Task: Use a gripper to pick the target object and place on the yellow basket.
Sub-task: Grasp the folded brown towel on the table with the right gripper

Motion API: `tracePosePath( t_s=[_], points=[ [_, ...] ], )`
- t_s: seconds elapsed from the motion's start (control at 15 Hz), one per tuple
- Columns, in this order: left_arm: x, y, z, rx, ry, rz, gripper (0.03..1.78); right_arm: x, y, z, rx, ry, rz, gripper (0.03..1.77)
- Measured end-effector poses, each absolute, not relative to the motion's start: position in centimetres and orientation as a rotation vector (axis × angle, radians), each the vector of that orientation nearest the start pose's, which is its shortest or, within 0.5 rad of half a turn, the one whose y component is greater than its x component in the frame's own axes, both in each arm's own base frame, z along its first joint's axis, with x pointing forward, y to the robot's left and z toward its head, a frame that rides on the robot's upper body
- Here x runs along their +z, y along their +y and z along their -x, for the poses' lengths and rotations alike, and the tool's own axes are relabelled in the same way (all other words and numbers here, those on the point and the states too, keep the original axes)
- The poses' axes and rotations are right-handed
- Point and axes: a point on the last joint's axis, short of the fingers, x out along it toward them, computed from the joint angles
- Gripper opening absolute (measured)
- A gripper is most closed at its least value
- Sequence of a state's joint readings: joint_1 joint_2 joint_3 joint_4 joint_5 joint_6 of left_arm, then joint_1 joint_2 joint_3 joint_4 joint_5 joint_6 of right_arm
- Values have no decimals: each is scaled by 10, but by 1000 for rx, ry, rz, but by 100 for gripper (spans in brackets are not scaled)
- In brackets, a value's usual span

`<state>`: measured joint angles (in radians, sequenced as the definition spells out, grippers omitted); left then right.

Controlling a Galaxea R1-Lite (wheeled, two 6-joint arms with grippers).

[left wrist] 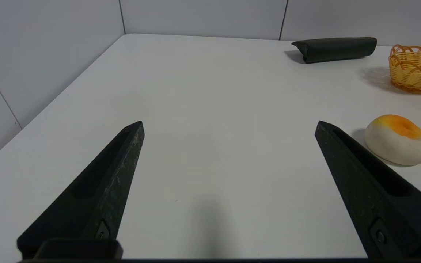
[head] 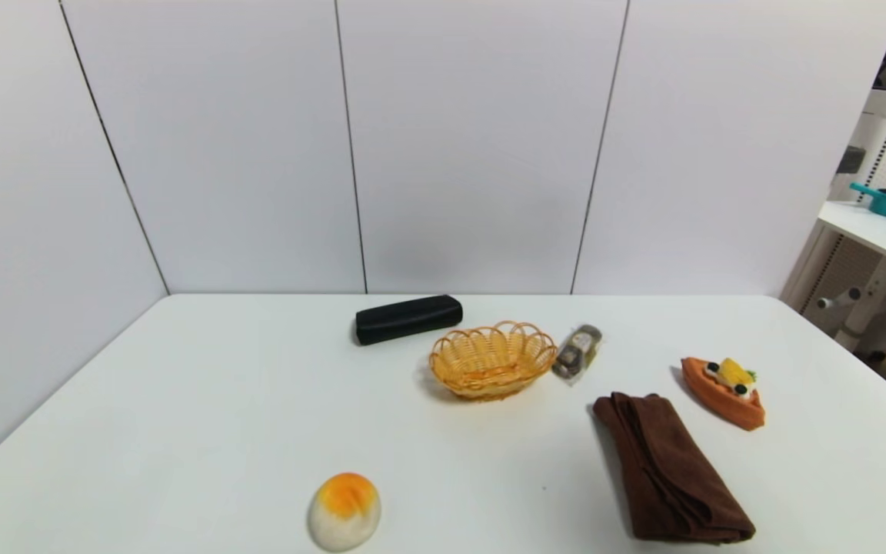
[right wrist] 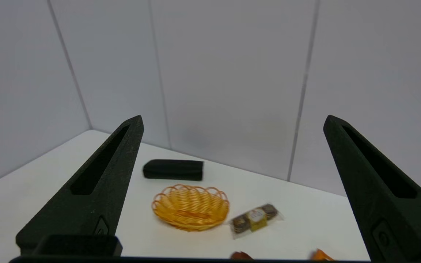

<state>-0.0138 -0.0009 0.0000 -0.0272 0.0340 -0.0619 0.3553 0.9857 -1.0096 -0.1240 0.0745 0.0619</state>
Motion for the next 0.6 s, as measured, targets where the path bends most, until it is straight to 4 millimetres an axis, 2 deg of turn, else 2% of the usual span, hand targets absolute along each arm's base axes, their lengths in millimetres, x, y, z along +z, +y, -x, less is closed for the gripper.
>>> tracePosePath(
  t_s=[0.13,0.27,0.4,0.6],
  points=[
    [78,1,23,18,-28,63,169,351,56,-125,492,-101,-82,170],
    [78,1,23,19,-29,62,169,347,72,-143,527,-41,-75,170],
    [78,1,23,18,-29,63,169,337,84,-163,537,28,-65,170],
    [78,1,23,20,-29,63,169,311,97,-185,529,232,-28,170]
  ],
)
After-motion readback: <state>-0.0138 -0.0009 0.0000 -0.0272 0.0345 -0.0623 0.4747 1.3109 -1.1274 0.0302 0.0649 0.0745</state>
